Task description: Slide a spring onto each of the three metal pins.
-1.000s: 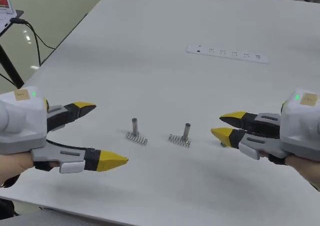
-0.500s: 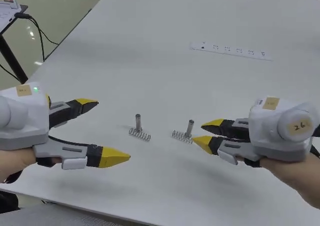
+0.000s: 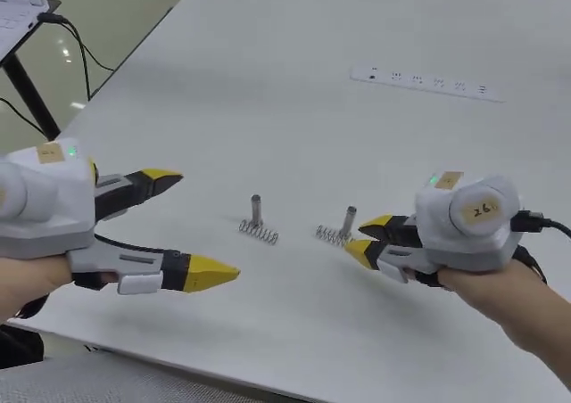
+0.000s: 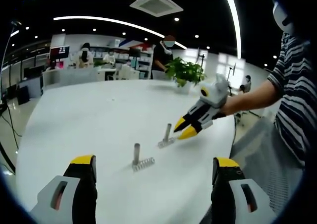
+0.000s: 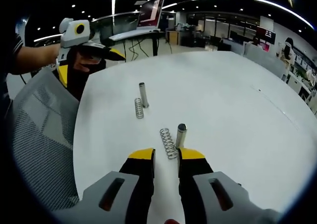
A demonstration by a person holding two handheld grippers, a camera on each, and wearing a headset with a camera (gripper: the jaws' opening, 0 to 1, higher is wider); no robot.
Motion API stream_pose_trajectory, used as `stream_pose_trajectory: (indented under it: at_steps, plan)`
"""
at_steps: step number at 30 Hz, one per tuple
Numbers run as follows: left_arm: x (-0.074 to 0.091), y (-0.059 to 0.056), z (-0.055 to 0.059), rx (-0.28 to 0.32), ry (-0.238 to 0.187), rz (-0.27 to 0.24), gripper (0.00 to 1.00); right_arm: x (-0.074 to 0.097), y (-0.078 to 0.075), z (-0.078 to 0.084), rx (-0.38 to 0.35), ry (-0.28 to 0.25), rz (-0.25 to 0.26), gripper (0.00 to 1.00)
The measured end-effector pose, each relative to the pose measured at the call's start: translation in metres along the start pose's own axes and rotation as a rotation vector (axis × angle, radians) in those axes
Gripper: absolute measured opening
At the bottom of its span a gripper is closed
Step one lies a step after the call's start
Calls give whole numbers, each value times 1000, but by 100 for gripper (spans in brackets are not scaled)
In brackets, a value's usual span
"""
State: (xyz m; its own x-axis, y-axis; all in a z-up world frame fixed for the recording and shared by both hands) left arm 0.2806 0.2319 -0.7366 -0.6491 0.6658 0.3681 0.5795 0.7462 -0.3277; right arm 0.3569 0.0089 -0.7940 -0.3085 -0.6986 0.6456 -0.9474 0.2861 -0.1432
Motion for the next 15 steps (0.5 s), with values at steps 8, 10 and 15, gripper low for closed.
stream_pose_trajectory:
  at_steps: [8,10,15]
  plan:
    - [1,1,3,6,4,-2,94,-12,-2,7,-18,27,-10,15]
    - [2,2,3,8,5,-4,94,-15,-3,7,-20,29,-11,15]
    - [5,3,3,10,2,-10,94,-21,-2,11,-28,48,-22,14]
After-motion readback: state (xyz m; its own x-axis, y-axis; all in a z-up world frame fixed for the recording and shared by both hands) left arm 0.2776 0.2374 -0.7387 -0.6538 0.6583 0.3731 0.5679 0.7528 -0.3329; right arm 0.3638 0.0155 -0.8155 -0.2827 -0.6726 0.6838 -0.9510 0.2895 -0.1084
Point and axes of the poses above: the centre of the closed fingertips' face, and the gripper's own axes: x roughly backward along the fingers, y roughly to its left, z roughly out of its underside, the point moved 6 cm from there along x, roughly backward along the fingers, and after that the axes turned 12 degrees about x, right-handed, at the moved point
